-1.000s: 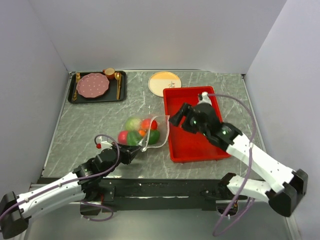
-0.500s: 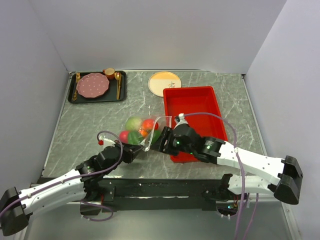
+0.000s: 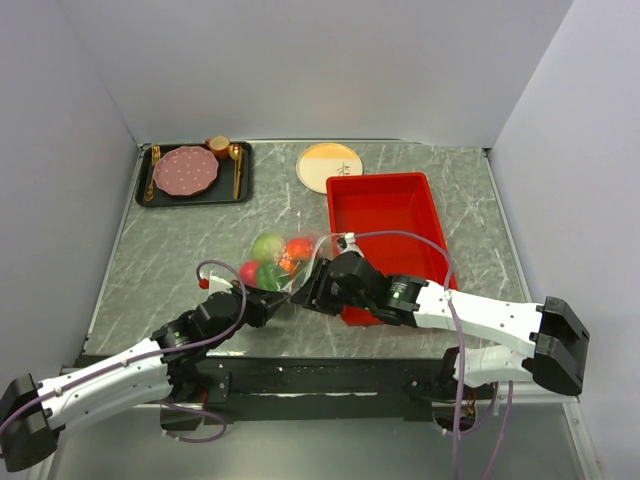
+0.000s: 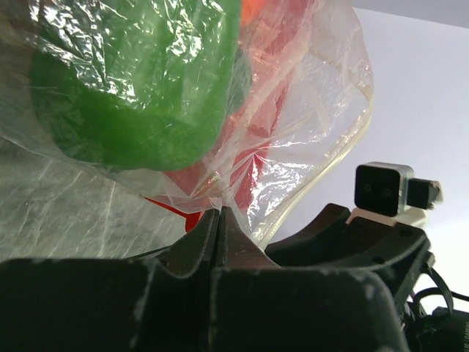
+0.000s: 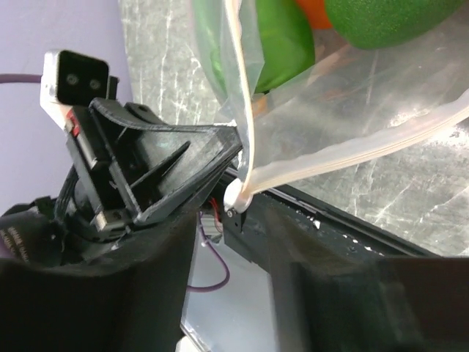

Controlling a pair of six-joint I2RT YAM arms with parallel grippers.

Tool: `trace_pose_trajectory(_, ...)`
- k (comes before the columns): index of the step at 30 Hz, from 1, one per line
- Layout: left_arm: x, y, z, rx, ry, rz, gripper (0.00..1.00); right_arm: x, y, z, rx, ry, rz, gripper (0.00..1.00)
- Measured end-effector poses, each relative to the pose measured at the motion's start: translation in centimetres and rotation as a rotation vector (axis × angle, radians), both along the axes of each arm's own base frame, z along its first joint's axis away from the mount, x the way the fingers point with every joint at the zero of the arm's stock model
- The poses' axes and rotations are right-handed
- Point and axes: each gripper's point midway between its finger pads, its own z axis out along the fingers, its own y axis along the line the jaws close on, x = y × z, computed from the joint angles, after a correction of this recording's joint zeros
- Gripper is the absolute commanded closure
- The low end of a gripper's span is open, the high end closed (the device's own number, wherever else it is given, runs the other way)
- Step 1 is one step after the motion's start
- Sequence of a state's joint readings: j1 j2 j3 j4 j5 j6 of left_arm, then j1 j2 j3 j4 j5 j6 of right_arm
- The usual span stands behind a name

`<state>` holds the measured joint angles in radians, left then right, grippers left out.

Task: Place the food in the zip-top bag and seal the zipper
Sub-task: Zip the zipper food storage bag at the center of the board.

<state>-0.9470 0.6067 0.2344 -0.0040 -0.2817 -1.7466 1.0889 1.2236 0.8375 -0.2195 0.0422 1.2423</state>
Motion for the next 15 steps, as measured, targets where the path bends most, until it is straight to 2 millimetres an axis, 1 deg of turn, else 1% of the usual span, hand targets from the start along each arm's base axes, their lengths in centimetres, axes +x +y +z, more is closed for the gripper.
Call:
trace_pose_trajectory(5,-0.08,-0.09,0.05,-0.004,0.001,-0.006,0.99,0.08,0.17,-1.09,-0.023,0.021,-0.006,0.59)
trace_pose_trajectory(15,-0.19,-0.21,0.19,-0.01,0.0,-0.014,0.99,0.34,0.21,-0.96,-0.017,0.019,-0.023,0.59)
